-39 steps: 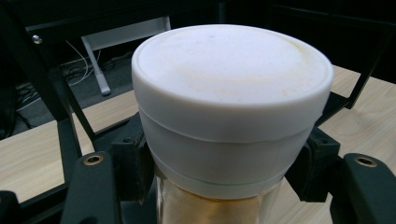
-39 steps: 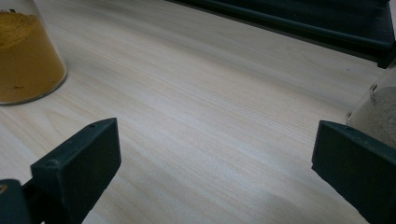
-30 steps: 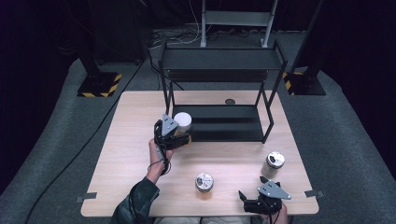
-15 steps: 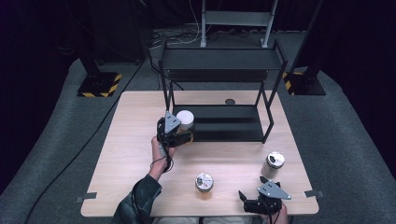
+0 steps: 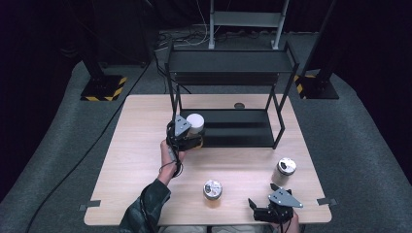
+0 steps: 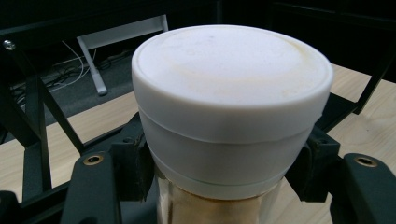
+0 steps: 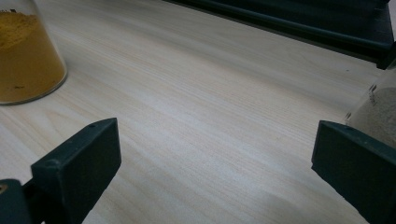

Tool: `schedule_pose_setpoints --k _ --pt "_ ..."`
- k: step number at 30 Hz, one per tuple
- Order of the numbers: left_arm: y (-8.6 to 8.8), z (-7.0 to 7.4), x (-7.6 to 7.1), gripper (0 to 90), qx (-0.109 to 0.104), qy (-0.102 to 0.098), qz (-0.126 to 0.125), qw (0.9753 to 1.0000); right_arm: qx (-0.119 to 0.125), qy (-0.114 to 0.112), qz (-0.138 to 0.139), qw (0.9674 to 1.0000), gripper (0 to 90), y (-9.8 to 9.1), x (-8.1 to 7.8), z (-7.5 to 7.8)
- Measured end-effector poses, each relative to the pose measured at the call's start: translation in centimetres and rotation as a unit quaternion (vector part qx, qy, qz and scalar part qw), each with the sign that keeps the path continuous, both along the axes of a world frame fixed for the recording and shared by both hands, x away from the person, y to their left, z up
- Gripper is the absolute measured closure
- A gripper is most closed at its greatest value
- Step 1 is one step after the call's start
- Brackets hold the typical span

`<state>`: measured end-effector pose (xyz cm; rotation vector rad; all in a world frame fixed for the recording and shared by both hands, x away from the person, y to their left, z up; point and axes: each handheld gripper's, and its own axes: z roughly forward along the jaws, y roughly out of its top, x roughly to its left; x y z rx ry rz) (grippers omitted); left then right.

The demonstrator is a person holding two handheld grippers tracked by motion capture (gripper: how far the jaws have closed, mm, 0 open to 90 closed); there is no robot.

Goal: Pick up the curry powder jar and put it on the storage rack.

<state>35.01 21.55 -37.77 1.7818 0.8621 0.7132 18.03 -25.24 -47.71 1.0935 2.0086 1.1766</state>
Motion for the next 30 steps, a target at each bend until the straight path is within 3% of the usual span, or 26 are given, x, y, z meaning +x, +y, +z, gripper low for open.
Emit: schedule_pose_setpoints --k 30 --pt "-0.9 -0.5 1.8 34.7 0.002 0.012 0.011 0.9999 0.0 0.0 0.001 1.0 0.4 0.0 0.0 0.0"
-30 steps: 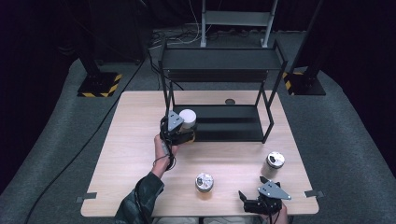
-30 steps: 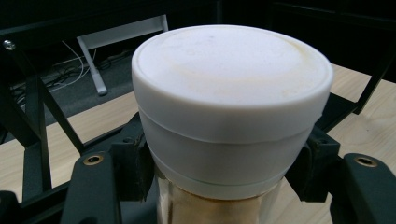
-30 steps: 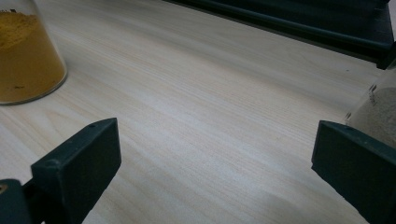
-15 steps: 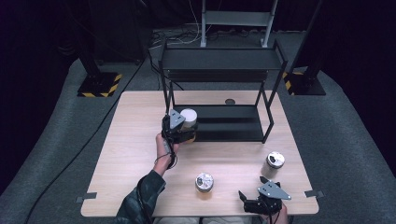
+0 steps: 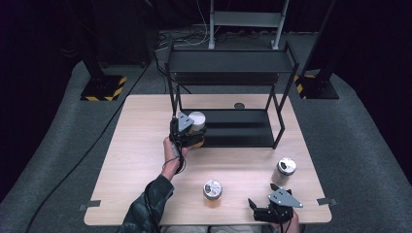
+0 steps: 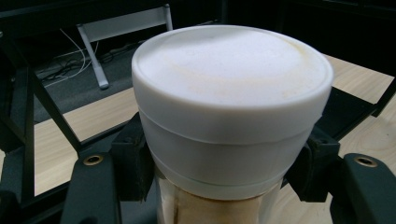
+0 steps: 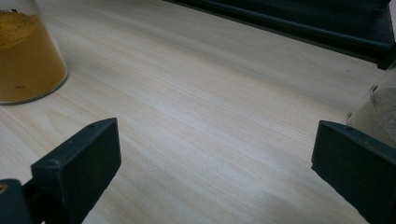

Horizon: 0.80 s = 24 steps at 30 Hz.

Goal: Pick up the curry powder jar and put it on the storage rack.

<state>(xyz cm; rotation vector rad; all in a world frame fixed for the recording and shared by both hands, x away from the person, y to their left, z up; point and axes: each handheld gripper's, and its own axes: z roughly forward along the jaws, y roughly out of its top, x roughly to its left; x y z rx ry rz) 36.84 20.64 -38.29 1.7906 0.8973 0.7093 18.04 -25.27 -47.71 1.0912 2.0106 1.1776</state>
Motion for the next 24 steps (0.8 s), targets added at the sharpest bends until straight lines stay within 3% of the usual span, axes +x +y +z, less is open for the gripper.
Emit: schedule_pose_setpoints --k 24 --pt "-0.6 -0.3 1.4 34.7 -0.002 0.01 0.007 0.9999 0.0 0.0 0.001 1.0 0.4 0.0 0.0 0.0"
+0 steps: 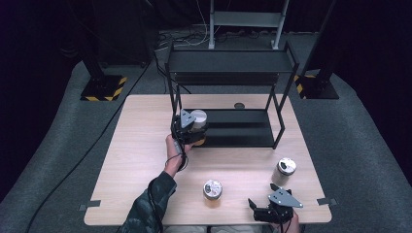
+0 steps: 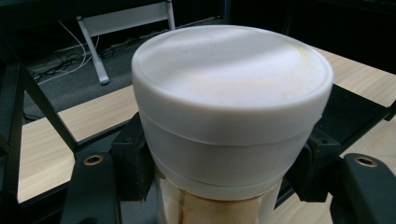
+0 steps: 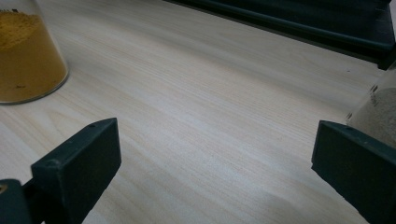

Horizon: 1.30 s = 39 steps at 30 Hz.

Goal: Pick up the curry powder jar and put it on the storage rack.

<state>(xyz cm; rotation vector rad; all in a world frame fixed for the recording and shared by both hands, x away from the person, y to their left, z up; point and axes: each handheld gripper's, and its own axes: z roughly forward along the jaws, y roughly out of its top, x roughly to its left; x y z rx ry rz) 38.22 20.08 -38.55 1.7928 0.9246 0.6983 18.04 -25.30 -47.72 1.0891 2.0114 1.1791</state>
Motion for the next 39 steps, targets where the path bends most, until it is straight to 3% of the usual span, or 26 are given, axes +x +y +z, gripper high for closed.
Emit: schedule_pose_setpoints --k 16,29,39 --pt "-0.3 -0.7 0.7 34.7 -0.008 0.007 0.01 0.9999 0.0 -0.001 0.0 1.0 0.4 0.0 0.0 0.0" --pt "-0.5 -0.8 1.4 34.6 0.002 0.01 0.015 0.9998 -0.001 -0.003 0.0 1.0 0.4 0.0 -0.1 -0.1" --pt "-0.7 -1.3 1.9 34.6 -0.003 0.014 0.026 0.9996 -0.001 -0.004 0.001 1.0 0.4 0.0 -0.1 -0.1"
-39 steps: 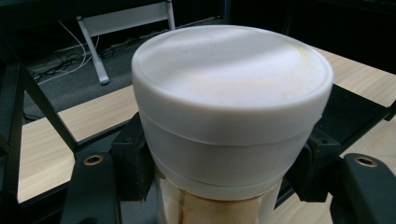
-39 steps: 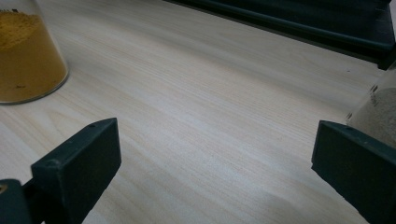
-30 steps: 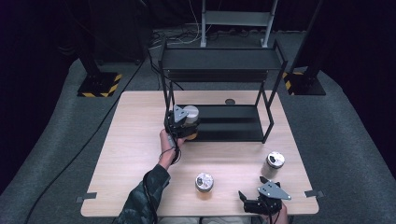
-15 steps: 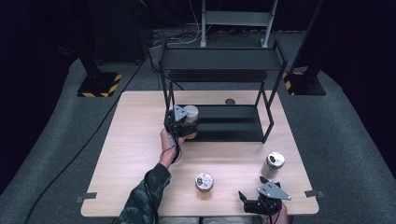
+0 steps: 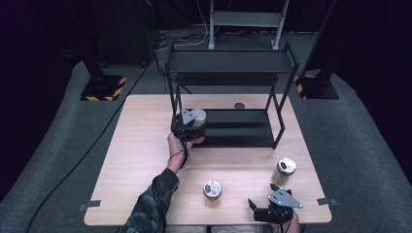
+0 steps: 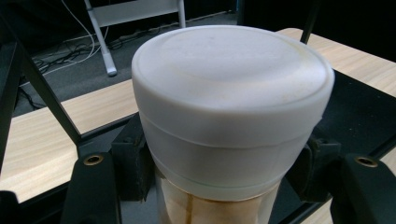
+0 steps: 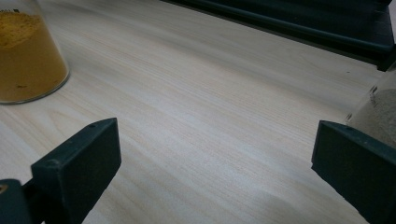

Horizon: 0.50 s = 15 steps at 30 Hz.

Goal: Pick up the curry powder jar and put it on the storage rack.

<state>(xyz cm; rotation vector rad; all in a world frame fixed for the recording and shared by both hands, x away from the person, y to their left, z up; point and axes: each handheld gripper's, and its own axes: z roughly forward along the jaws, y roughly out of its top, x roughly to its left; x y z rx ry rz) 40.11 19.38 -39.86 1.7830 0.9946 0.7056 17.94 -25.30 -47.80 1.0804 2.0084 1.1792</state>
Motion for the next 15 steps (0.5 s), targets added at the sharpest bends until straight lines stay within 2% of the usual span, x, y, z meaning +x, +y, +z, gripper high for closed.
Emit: schedule_pose_setpoints --k 10,15 --pt "0.0 -0.7 0.5 34.6 -0.003 0.008 0.012 0.9999 0.0 0.0 0.0 1.0 0.4 0.0 0.0 0.0" --pt "0.2 -1.1 0.6 34.6 -0.015 0.011 0.02 0.9996 0.001 -0.001 0.0 1.0 0.4 0.0 0.0 0.0"
